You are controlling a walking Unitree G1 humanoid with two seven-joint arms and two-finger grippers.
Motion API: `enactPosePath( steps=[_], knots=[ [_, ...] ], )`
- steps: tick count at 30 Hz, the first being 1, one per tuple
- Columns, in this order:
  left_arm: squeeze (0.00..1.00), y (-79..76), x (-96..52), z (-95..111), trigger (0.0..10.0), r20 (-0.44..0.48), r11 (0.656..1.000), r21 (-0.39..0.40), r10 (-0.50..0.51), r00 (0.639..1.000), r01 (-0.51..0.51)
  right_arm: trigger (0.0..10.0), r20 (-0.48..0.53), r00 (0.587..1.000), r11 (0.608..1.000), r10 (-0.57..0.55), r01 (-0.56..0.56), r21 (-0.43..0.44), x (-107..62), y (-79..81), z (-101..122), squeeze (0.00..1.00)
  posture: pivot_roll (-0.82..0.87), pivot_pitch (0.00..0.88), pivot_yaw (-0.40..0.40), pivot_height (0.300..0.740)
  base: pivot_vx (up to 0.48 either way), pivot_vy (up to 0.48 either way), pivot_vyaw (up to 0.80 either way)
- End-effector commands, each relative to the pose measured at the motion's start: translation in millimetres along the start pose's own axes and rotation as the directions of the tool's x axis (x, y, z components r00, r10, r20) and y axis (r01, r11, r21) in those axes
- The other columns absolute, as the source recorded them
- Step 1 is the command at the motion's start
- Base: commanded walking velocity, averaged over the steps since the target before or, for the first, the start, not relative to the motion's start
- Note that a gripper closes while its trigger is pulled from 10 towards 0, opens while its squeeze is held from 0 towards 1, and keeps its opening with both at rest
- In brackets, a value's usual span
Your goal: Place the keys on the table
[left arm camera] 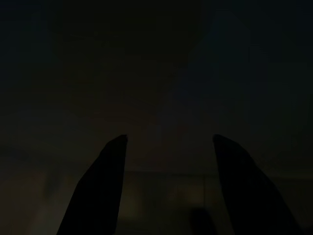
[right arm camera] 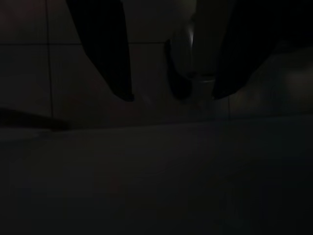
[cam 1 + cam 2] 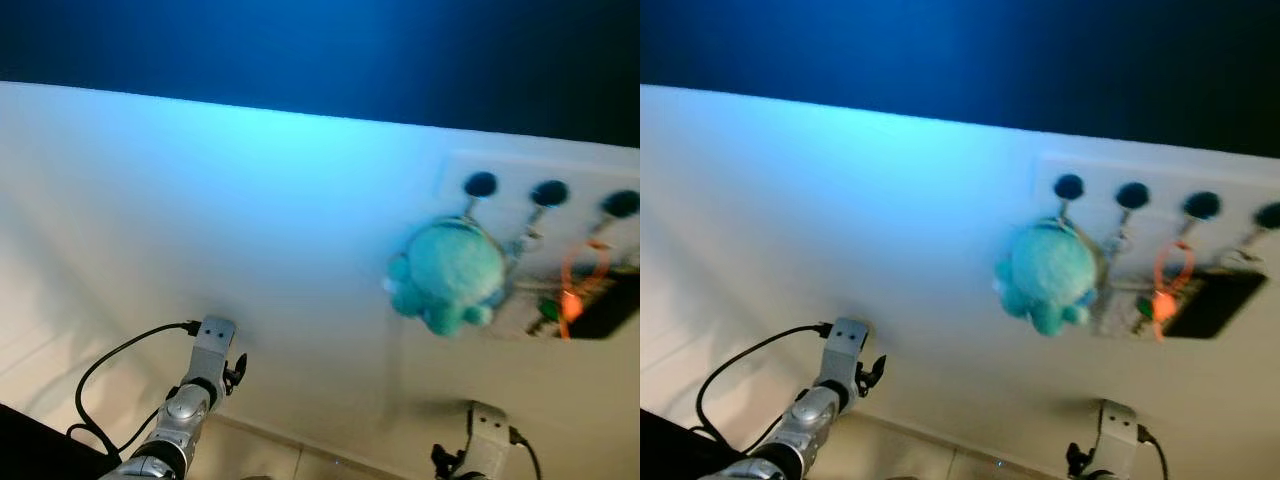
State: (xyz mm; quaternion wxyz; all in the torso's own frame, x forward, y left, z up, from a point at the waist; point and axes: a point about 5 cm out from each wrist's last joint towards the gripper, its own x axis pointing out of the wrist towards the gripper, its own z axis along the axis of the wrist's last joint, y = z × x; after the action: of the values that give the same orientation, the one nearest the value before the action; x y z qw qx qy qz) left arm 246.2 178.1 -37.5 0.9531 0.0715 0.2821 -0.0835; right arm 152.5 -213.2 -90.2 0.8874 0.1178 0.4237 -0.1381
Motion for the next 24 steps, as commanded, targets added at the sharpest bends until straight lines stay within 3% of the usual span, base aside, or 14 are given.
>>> enactPosePath(
  steps=[1, 24],
  knots=[
    [0.00, 5.3, -1.9, -3.2, 10.0, -0.012, 1.000, 0.005, 0.015, 1.000, -0.015, 10.0, -0.011, 1.000, 1.000, 0.014, -0.014, 0.018, -0.3, 6.1, -4.2, 0.00, 0.04, 0.039, 0.045, 0.740, 0.000, 0.000, 0.00],
    [0.00, 5.3, -4.4, -11.9, 10.0, -0.055, 1.000, -0.023, 0.016, 0.998, -0.017, 10.0, -0.041, 0.999, 0.999, 0.027, -0.026, 0.024, -1.6, 5.9, -10.4, 0.00, 0.02, 0.040, 0.040, 0.740, 0.000, 0.000, 0.00]
  ],
)
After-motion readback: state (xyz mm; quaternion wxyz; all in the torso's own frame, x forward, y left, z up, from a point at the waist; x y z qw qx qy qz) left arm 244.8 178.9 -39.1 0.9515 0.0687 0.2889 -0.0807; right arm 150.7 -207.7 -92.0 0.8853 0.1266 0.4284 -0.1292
